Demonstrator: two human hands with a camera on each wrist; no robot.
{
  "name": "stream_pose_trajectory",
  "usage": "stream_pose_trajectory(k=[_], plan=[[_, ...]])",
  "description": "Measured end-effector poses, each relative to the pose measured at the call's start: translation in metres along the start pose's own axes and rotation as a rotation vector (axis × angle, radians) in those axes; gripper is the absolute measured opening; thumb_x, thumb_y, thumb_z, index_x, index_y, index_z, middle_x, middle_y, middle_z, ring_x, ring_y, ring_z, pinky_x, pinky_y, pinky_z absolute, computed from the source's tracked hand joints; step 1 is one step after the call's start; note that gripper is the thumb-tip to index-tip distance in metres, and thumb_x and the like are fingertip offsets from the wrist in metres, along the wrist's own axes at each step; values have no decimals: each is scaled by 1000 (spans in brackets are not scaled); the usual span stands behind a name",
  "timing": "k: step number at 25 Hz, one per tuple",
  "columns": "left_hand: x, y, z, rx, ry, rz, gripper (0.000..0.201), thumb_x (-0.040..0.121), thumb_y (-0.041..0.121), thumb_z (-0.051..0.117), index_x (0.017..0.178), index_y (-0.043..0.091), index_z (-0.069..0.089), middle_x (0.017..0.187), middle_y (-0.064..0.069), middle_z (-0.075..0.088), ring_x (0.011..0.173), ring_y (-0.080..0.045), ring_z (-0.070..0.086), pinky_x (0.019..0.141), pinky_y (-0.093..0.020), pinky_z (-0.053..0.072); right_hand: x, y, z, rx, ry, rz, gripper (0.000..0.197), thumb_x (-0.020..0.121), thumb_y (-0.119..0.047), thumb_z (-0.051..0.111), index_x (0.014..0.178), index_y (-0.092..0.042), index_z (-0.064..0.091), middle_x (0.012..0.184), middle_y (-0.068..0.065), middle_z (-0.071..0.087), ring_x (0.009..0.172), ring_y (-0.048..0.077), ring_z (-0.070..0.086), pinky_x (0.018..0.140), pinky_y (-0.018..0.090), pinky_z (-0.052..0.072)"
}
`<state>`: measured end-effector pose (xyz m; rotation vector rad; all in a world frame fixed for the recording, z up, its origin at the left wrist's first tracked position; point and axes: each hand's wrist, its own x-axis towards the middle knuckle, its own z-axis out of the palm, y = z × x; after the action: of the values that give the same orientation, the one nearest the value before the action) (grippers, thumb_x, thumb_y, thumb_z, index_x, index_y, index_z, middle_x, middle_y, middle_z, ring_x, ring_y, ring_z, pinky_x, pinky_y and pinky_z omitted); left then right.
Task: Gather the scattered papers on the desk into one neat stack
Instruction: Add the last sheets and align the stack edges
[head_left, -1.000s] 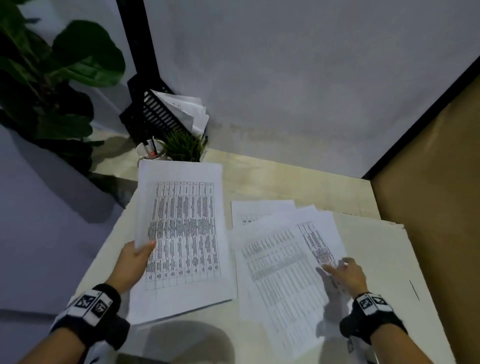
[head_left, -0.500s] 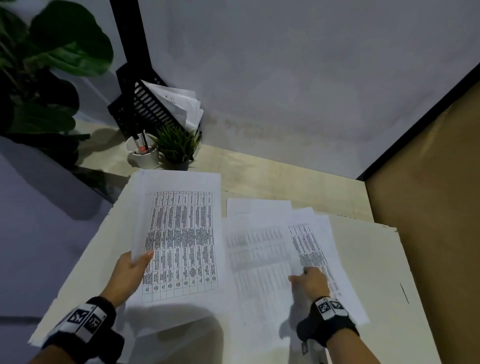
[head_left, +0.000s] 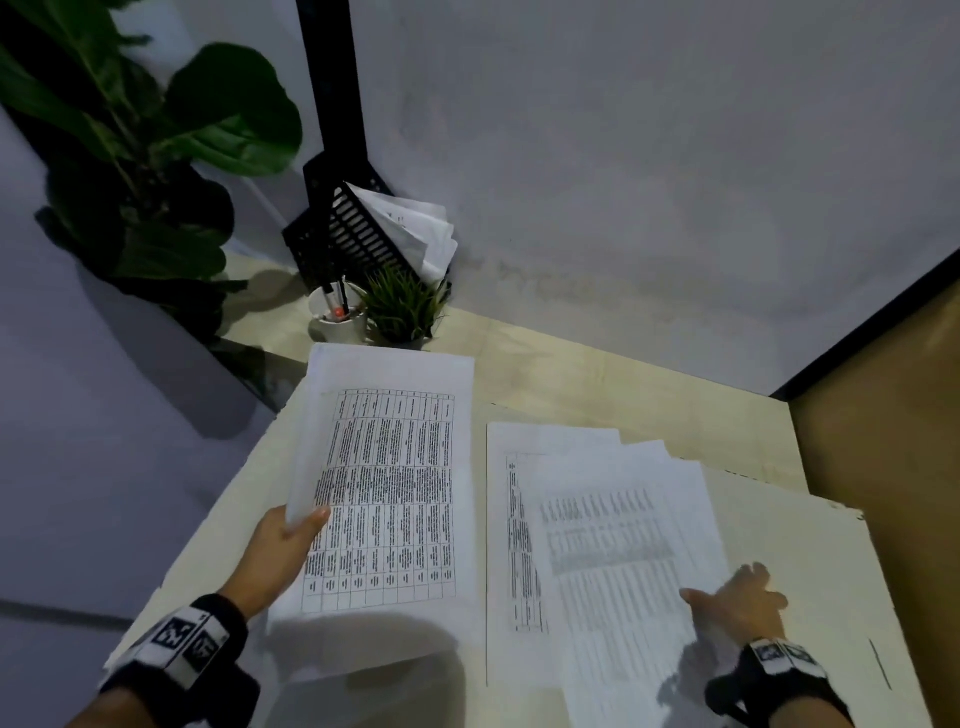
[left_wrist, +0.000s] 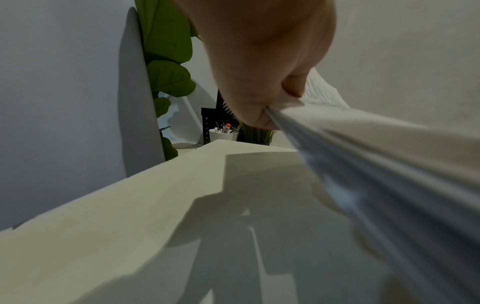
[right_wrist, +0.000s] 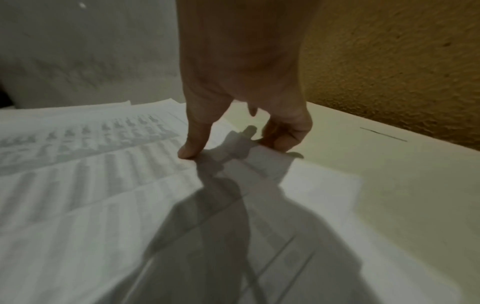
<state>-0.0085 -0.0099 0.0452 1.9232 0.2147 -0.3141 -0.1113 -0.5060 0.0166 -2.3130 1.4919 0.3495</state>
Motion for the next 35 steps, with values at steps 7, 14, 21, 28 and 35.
stream_pose_trajectory(k=[7, 14, 21, 28, 35], plan=[[-4, -21, 11, -1, -49, -21, 28, 90, 31, 51, 92, 8, 66, 86, -12, 70, 82, -28, 65, 73, -33, 49, -63, -67, 32, -94, -96, -50, 83, 58, -50, 80, 118, -5, 44, 124, 15, 39, 116, 35, 39, 90, 46, 44], [-2, -27, 1, 26, -30, -50, 58, 78, 54, 51, 93, -1, 63, 78, -9, 63, 73, -24, 61, 70, -35, 48, -99, -84, 60, 447, -419, -84, 50, 66, -9, 79, 108, 8, 57, 103, 19, 67, 91, 32, 64, 83, 38, 55], [-2, -14, -10, -6, -1, -23, 39, 88, 39, 52, 97, 4, 65, 90, -16, 70, 82, -33, 66, 78, -42, 51, -93, -67, 35, 657, -553, -156, 30, 77, 10, 63, 106, 7, 60, 84, 12, 66, 74, 26, 62, 54, 24, 49], [-5, -11, -21, -42, 49, -43, 45, 85, 42, 51, 98, 1, 63, 86, -14, 66, 79, -30, 63, 74, -38, 49, -77, -9, 3, 947, -416, -37, 28, 80, 10, 61, 107, 9, 55, 98, 19, 61, 74, 25, 60, 63, 35, 48], [-15, 21, -8, -86, 27, -28, 32, 91, 28, 50, 106, 2, 61, 99, -23, 68, 91, -39, 64, 86, -45, 49, -87, 5, -31, 1247, -429, -212, 65, 67, -16, 80, 123, -2, 53, 109, 14, 64, 87, 27, 65, 62, 36, 58]])
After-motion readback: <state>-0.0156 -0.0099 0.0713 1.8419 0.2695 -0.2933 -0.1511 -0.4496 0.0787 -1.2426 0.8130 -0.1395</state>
